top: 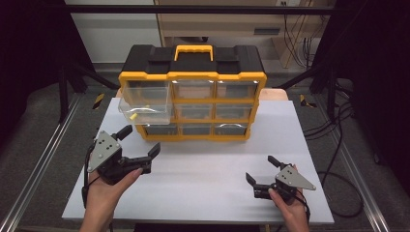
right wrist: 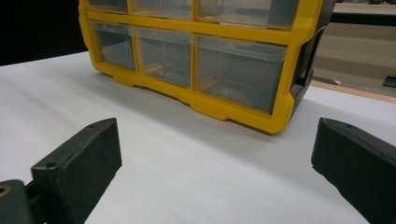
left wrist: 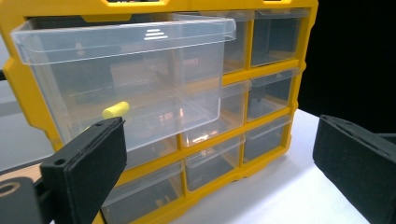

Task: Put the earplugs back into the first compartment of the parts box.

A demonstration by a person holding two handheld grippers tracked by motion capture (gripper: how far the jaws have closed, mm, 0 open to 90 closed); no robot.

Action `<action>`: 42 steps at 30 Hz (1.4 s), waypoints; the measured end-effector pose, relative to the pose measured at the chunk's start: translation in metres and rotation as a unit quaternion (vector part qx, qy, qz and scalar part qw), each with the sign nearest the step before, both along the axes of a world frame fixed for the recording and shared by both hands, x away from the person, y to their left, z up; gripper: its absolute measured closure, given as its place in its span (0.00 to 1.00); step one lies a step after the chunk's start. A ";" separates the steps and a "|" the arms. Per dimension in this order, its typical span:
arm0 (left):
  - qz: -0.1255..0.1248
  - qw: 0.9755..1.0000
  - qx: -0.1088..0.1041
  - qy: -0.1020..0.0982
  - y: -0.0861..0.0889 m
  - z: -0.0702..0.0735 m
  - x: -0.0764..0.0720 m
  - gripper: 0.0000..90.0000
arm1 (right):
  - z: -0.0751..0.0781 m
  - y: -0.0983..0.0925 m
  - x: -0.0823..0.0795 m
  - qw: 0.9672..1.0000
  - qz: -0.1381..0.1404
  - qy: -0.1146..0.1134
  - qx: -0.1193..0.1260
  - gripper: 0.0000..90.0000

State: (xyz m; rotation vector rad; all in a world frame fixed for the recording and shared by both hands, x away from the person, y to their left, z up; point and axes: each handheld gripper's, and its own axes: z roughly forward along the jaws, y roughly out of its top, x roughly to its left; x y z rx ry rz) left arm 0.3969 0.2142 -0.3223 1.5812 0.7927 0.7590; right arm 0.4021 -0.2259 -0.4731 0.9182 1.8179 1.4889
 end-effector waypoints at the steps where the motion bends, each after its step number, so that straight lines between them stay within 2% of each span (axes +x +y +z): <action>1: 0.002 1.000 -0.002 0.001 -0.001 0.000 -0.001 0.04 | 0.000 0.000 0.000 1.000 0.000 0.000 0.000 0.02; 5: 0.003 1.000 -0.008 0.008 -0.004 0.000 -0.002 0.06 | 0.000 0.000 0.000 1.000 0.000 0.000 0.000 0.02; 15: -0.008 1.000 -0.001 0.022 -0.012 -0.001 -0.004 0.12 | 0.000 0.000 0.000 1.000 0.000 0.000 -0.001 0.02; 24: -0.014 1.000 0.000 0.018 -0.015 -0.001 -0.004 0.20 | 0.000 0.000 0.000 1.000 0.000 0.000 -0.001 0.02; 28: -0.021 1.000 -0.004 0.016 -0.016 -0.001 -0.005 0.27 | 0.000 0.000 0.000 1.000 -0.001 0.000 -0.001 0.02; 31: -0.027 0.999 -0.005 0.016 -0.017 0.000 -0.006 0.36 | 0.000 0.000 0.000 1.000 0.000 0.000 -0.001 0.02; 42: -0.025 0.999 -0.014 0.025 -0.012 0.001 -0.003 0.60 | 0.000 0.000 0.000 1.000 0.000 0.000 -0.001 0.02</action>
